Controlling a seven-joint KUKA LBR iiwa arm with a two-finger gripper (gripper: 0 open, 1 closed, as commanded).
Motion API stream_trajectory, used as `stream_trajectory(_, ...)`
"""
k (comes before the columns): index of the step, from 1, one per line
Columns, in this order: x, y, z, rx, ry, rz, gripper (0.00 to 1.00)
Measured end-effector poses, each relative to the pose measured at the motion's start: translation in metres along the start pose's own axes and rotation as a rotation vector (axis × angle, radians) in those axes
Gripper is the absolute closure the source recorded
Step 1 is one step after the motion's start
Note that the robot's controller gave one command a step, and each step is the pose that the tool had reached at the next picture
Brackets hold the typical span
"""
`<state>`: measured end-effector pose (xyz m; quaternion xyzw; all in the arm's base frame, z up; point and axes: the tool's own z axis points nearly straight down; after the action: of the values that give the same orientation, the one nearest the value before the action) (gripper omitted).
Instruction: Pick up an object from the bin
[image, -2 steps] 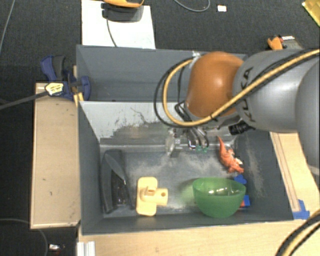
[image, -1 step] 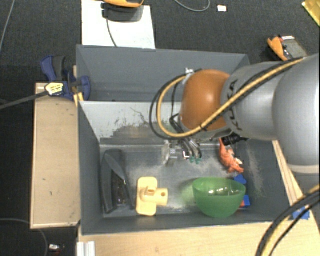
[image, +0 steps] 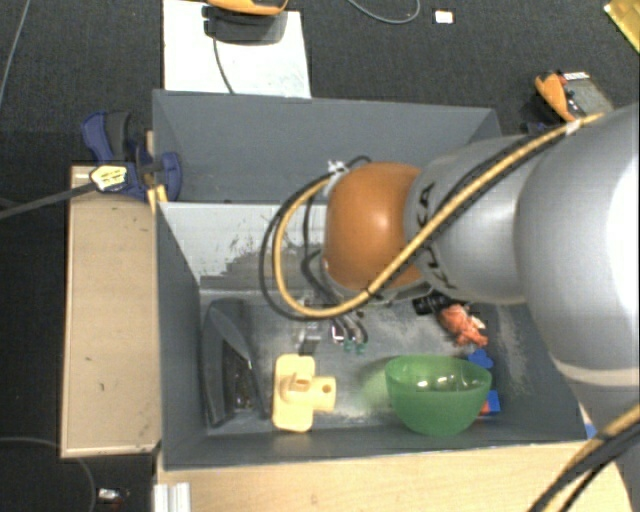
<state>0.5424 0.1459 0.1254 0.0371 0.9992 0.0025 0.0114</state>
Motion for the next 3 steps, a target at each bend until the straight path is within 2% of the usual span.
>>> stream_trajectory(1, -0.027, -0.013, 0.013, 0.002, 0.000, 0.020, 1.00)
stream_trajectory(2, 0.023, -0.005, 0.036, -0.007, -0.019, 0.051, 1.00)
stream_trajectory(3, 0.016, 0.006, 0.041, -0.003, -0.014, 0.021, 1.00)
